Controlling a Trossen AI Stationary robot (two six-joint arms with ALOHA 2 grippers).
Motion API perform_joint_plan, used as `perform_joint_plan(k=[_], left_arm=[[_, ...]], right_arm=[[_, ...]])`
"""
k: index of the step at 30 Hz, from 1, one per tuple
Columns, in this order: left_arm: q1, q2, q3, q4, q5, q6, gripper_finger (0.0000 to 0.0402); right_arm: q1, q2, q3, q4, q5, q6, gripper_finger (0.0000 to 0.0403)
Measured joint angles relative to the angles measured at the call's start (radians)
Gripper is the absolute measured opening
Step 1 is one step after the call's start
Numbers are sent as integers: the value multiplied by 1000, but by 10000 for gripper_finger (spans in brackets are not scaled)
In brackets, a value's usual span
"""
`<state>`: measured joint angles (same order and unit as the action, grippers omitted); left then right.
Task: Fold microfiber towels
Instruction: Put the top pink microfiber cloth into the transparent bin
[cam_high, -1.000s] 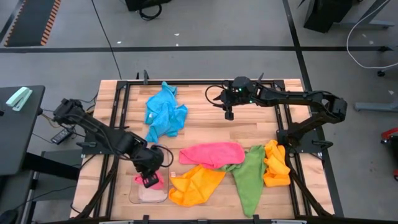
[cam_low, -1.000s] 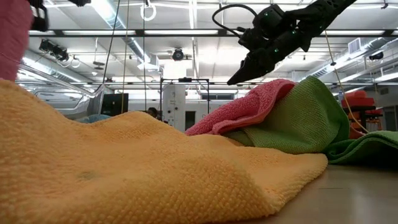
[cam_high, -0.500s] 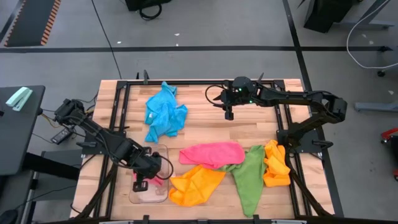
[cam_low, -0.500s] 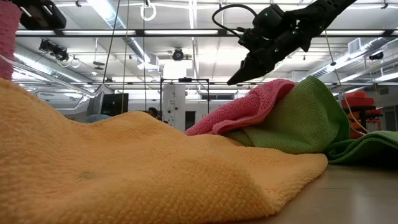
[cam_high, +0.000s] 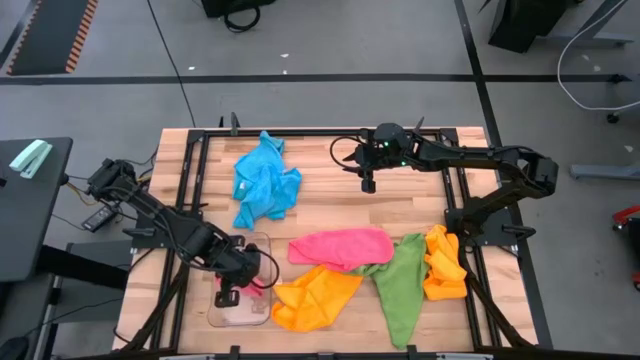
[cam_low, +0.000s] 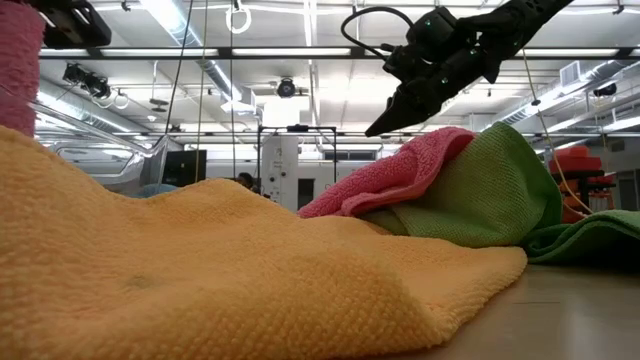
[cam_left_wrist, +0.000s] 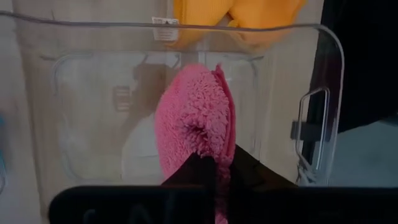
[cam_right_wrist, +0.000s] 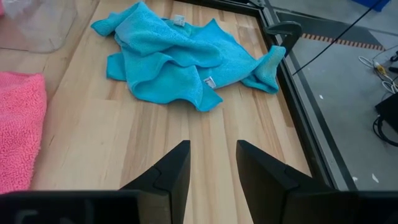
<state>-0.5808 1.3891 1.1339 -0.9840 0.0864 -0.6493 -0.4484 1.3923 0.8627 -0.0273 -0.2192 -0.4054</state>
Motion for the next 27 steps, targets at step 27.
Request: perform_joint_plan(k=[27], left_arm=[[-23,-1,16,-91,-181,431,14]], right_arm=[[0,0,0,0,-14,5,138]])
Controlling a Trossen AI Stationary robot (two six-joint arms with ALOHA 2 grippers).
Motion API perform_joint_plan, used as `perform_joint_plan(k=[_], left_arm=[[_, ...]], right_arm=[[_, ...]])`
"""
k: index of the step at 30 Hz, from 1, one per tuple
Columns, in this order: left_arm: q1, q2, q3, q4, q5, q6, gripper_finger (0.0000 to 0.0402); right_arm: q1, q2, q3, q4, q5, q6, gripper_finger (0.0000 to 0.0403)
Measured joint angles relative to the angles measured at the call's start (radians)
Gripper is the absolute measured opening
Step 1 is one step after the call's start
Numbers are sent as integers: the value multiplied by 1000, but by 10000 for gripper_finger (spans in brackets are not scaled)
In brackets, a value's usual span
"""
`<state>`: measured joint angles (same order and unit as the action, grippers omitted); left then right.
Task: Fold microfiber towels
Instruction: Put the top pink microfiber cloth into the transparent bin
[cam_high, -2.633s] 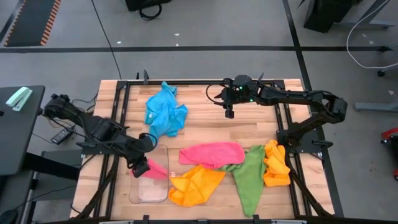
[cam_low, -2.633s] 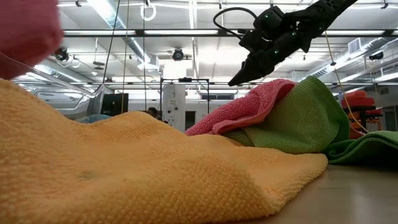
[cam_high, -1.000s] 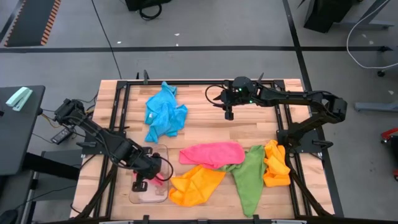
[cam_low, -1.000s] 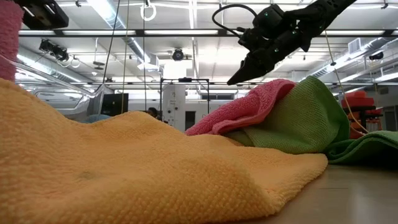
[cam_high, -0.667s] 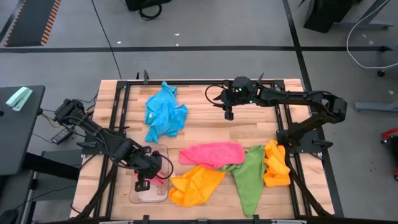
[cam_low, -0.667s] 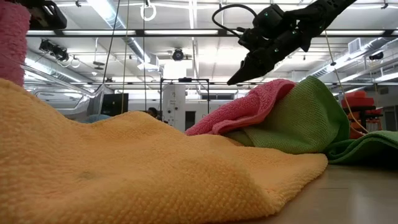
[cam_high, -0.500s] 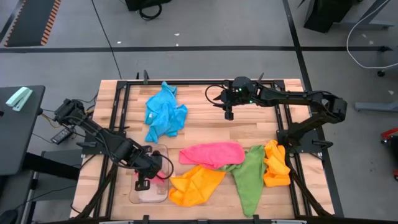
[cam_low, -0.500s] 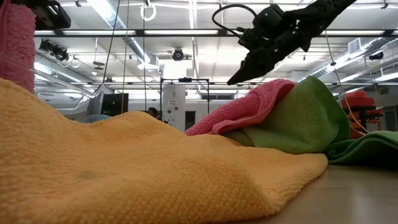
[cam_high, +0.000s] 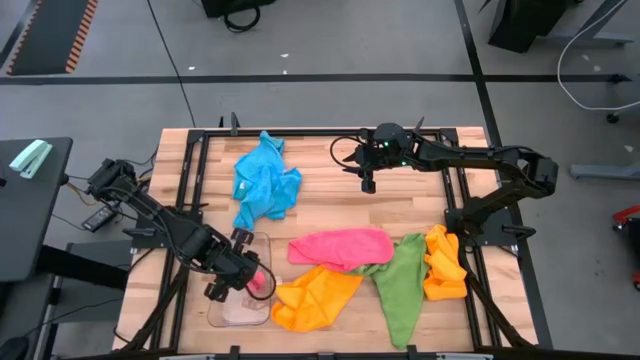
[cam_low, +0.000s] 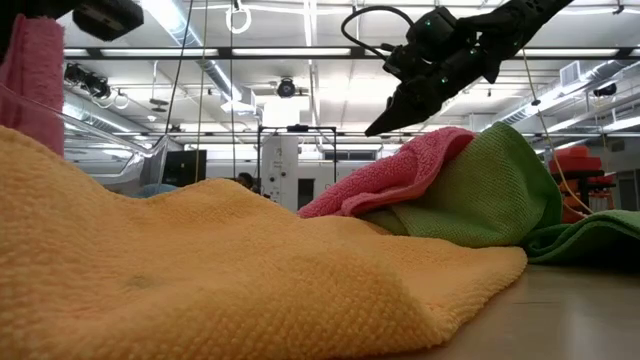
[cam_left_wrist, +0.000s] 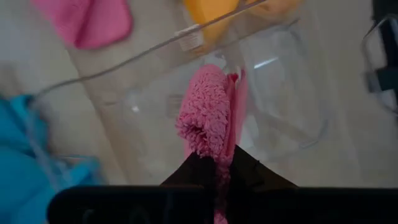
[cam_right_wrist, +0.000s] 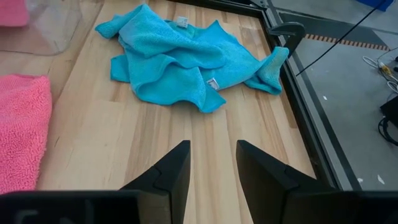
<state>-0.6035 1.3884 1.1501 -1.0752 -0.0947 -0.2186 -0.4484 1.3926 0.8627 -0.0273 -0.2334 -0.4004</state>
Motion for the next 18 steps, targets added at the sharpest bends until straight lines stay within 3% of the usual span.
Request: perform_joint_plan(k=[6,9,18], left_arm=[[18,-1,62,-68,-36,29,29],[18,-1,76,-70,-123,33,37],[9,-1,80,-141,-206,50,14]], right_arm=[[0,0,0,1,0,0,138],[0,0,0,3,0,1,138],[0,0,0,4,0,8,138]])
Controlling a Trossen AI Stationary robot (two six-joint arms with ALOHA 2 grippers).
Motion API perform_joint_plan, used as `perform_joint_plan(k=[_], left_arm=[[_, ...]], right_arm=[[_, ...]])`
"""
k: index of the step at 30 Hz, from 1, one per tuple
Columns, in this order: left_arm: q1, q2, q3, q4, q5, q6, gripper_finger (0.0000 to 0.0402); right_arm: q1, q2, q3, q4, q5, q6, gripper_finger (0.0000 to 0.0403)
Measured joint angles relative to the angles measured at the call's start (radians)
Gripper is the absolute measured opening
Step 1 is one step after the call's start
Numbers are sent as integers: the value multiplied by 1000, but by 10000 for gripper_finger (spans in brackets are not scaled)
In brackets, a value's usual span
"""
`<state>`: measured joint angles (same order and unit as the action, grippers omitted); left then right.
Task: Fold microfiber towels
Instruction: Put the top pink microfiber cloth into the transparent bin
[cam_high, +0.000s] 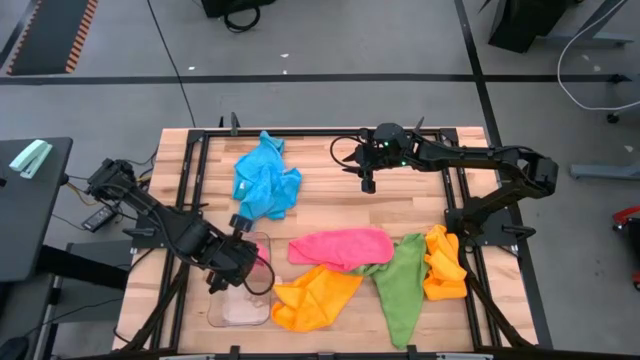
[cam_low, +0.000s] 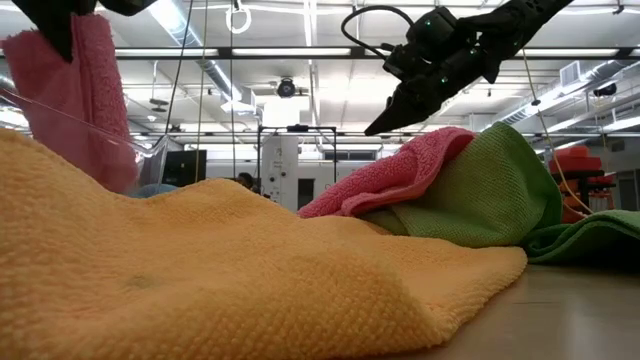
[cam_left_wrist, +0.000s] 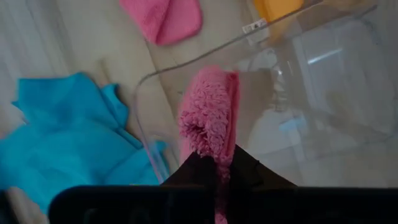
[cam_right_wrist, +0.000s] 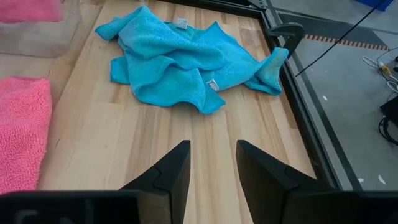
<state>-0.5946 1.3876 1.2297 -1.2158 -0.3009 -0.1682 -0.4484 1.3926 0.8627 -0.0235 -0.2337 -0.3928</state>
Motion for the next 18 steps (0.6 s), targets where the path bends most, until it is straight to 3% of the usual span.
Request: perform_joint_plan(k=[5,9,18], left_arm=[[-38,0,0,-11,-61,155,34],[-55,0,0,-14,-80,256,25],[-78,7,-65,8,-84,347,27]], right_arm=[[0,0,0,0,0,4,138],[0,0,0,0,0,4,138],[0,0,0,0,0,30,138]])
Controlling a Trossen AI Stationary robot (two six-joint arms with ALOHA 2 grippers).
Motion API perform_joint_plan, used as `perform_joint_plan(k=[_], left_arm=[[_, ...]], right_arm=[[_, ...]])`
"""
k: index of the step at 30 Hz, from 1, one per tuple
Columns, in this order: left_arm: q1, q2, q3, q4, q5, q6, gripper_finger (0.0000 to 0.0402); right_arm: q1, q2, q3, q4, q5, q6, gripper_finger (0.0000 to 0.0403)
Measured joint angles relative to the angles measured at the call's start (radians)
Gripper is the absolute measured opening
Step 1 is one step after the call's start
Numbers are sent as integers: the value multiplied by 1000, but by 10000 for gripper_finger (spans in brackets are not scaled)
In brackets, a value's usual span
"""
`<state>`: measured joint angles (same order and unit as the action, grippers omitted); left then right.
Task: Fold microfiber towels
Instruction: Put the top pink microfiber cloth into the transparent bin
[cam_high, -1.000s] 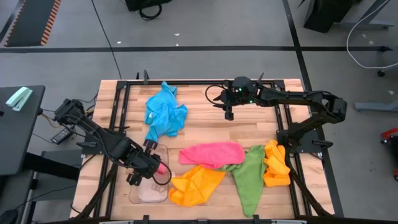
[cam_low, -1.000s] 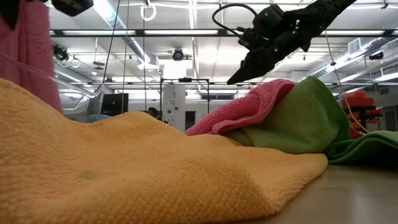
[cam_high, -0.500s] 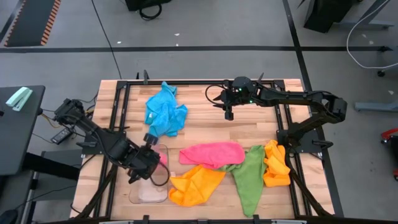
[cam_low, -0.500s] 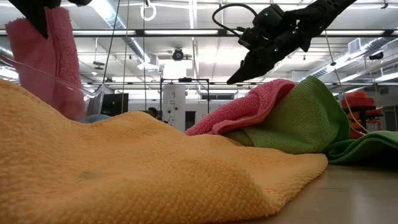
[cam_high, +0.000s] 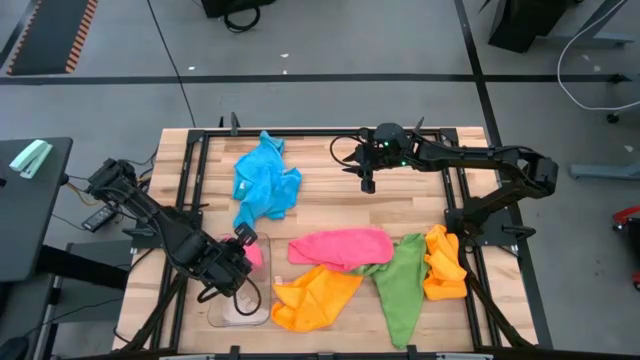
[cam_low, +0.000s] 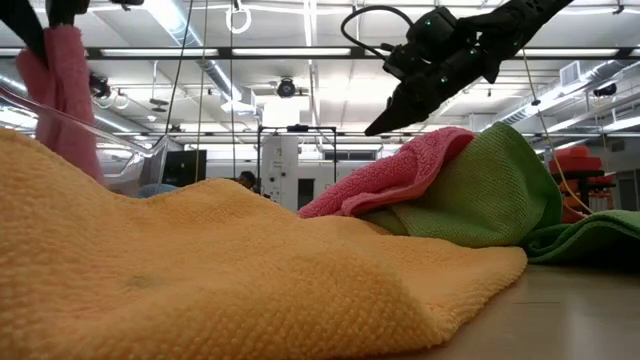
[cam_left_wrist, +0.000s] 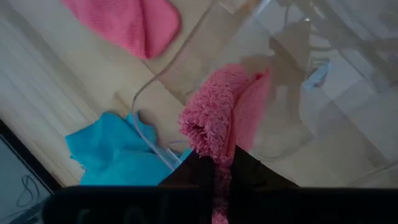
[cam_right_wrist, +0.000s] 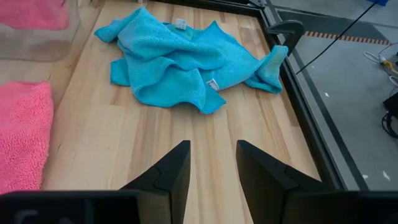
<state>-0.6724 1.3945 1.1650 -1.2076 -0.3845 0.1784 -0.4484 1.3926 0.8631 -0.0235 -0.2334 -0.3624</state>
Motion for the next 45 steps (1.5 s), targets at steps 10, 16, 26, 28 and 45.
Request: perform_joint_plan(k=[10,16,26,28,45], left_arm=[[-88,-9,-108,101,-146,-99,19],[-160,-7,-178,172,-265,-62,14],[-116,-7,-152,221,-293,73,18],[-115,-7,-170,236,-263,45,14],[-165,-6,-299,333,45,-32,24]], right_arm=[[2,0,0,0,0,53,138],[20,0,0,0,0,55,138],[28,0,0,4,27,54,138],[31,0,0,4,27,54,138],[32,0,0,6,27,62,138]])
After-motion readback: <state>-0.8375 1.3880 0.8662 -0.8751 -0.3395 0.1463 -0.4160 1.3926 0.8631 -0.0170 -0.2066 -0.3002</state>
